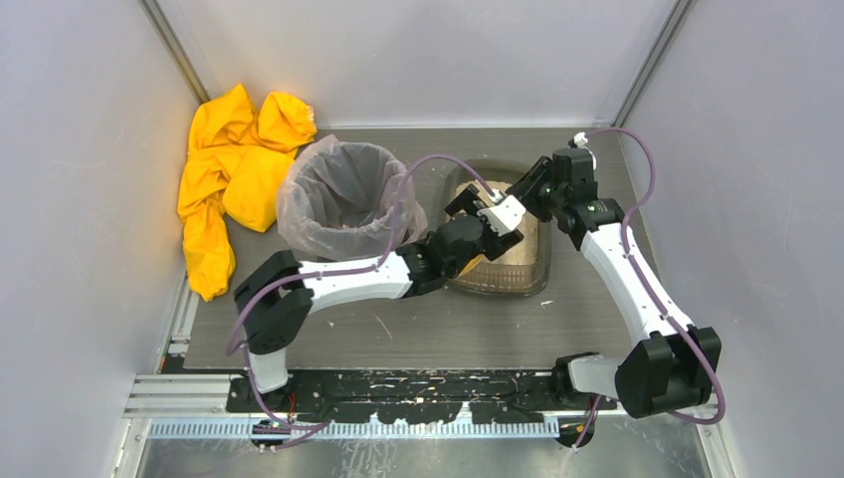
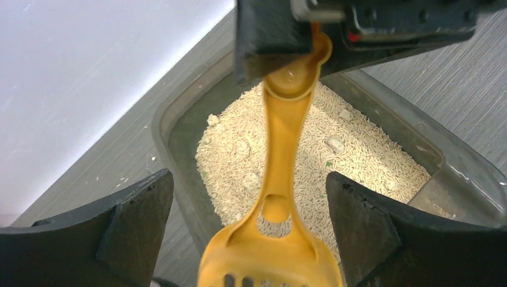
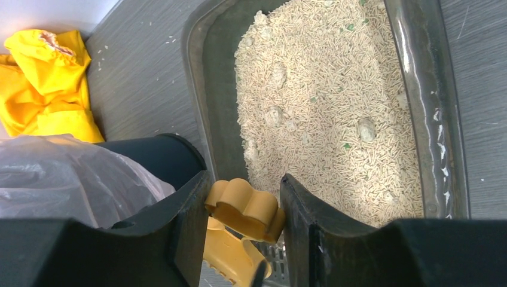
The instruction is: Clean the litter box
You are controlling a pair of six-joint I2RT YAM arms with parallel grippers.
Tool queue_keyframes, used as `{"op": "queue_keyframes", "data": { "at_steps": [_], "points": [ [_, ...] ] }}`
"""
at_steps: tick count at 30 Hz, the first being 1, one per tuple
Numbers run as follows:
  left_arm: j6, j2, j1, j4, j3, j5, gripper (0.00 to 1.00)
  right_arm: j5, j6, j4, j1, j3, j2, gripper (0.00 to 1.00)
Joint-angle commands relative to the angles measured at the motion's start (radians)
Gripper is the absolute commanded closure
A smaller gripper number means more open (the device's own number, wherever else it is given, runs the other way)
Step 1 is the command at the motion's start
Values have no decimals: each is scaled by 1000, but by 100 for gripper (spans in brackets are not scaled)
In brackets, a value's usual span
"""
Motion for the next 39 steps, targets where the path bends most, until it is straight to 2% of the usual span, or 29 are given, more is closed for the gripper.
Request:
{"op": "queue_keyframes", "data": {
  "at_steps": [1, 4, 9, 15, 19, 23, 26, 30, 33, 39],
  "points": [
    [-51, -187, -1, -85, 9, 0, 2, 60, -61, 60, -1, 70, 0, 99],
    [-87, -260, 5, -224, 47, 78, 1, 58, -88, 69, -32, 83, 0, 99],
    [-159, -348, 32, -446, 160, 194, 0, -76, -117, 126, -107, 78, -29, 99],
    [-210, -423, 55, -533, 191, 276, 0, -175, -152, 240, -123, 10, -135, 99],
    [-258, -416, 115, -627, 233, 370, 0, -234, -230, 319, -141, -31, -188, 99],
    [-353, -424, 238, -639, 226, 598, 3, -389, -324, 340, -205, -37, -200, 99],
    [-381, -452, 328, -615, 198, 809, 5, -526, -310, 373, -252, -40, -199, 99],
    [-373, -459, 402, -679, 225, 1020, 5, -678, -286, 412, -290, -49, -209, 99],
    [-345, -449, 429, -718, 228, 1120, 7, -775, -238, 489, -308, -65, -217, 99],
    [-356, -385, 451, -721, 261, 1218, 7, -924, -172, 586, -311, -71, -234, 99]
  ]
}}
